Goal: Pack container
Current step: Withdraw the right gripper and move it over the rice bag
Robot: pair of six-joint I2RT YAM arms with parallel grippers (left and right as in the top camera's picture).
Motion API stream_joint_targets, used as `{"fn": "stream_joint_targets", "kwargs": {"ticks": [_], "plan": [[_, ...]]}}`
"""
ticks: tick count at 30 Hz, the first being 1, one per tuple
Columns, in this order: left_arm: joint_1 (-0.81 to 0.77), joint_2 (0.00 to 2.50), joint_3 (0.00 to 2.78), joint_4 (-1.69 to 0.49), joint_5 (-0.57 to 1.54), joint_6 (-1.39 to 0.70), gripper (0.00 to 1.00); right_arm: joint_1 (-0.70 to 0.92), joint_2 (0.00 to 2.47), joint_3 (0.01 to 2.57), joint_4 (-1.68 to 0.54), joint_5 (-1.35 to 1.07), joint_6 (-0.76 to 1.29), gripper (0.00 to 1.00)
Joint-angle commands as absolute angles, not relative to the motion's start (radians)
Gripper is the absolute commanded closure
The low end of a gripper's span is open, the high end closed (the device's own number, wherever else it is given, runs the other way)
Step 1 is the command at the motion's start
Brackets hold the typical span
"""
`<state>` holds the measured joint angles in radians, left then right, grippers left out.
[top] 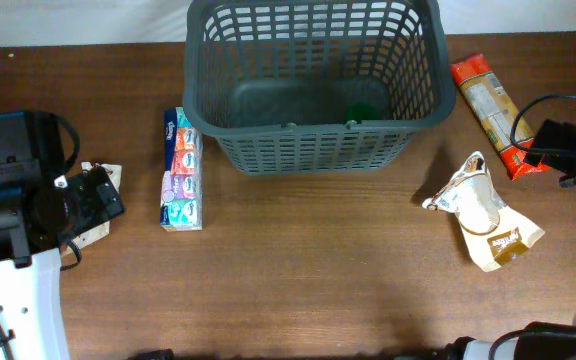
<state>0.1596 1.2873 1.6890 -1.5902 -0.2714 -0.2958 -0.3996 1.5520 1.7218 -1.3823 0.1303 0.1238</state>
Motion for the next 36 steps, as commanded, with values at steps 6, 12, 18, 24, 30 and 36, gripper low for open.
{"fn": "stream_joint_targets", "kwargs": {"ticks": [6,12,18,24,30,36], "plan": [[0.165,1.29,1.7,-1.591,-0.265,-0.299,0.0,-0.4,1.579,1.71,-1.3,-0.052,-0.231,0.01],[0.165,1.29,1.7,-1.58,-0.265,-0.299,0.01,-0.4,1.674,1.698,-1.305,-0.088,-0.438,0.01],[0.165,1.29,1.7,-1.579,-0.265,-0.299,0.0,-0.4,1.814,1.698,-1.326,-0.029,-0.437,0.01],[0.165,1.29,1.7,-1.566,-0.265,-0.299,0.0,-0.394,1.899,1.698,-1.394,-0.034,-0.437,0.01],[0.165,1.29,1.7,-1.541,-0.265,-0.299,0.0,-0.393,1.901,1.698,-1.383,-0.128,-0.621,0.01],[0.165,1.29,1.7,-1.538,-0.265,-0.299,0.0,-0.394,1.903,1.698,-1.335,-0.122,-0.612,0.01]]}}
